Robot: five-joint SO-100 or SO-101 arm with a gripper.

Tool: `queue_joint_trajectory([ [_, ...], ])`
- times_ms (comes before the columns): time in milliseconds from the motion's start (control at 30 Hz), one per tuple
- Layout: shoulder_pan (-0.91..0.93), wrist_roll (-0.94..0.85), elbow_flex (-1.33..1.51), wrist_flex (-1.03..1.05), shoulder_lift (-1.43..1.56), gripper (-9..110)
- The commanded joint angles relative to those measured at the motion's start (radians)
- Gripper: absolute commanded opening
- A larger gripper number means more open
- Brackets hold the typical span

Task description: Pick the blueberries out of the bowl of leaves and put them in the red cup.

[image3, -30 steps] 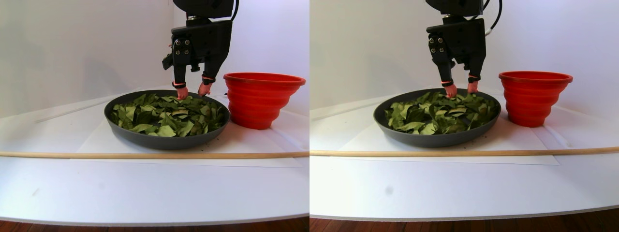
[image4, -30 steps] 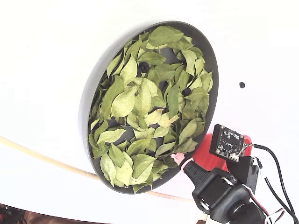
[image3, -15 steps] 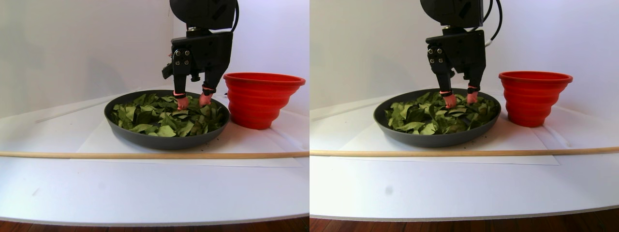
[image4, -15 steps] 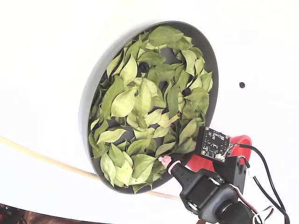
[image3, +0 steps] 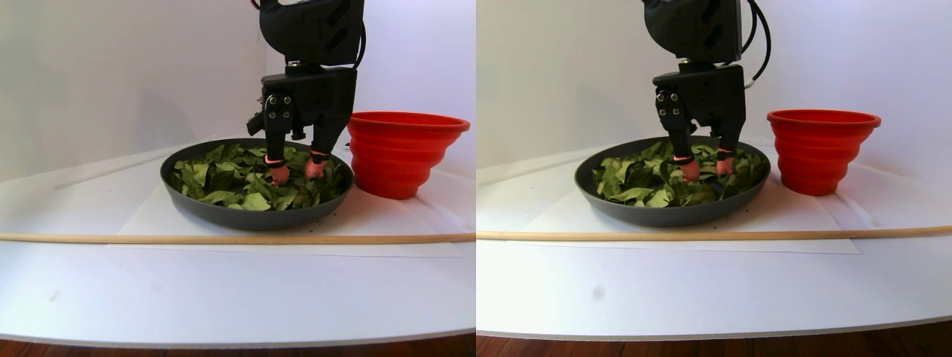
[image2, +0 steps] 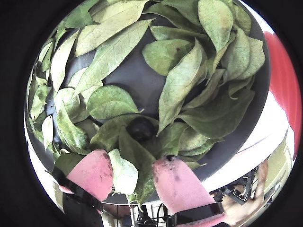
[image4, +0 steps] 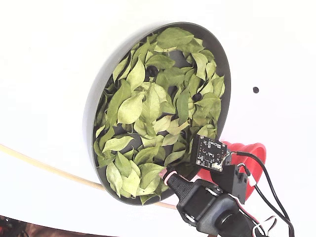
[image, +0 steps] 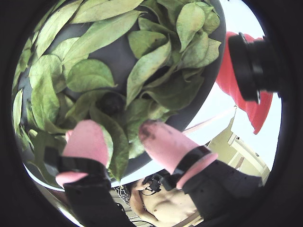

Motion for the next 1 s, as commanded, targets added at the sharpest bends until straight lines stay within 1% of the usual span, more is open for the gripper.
queue_joint_trajectory([
  [0,0.020,-0.009,-0.023,-0.020,0.003,15],
  [333,0.023,-0.009,-0.055,-0.074,-0.069,15],
  [733,0.029,-0.006,-0.107,-0.074,-0.107,15],
  [967,0.034,-0.011,-0.081,-0.086,-0.118,15],
])
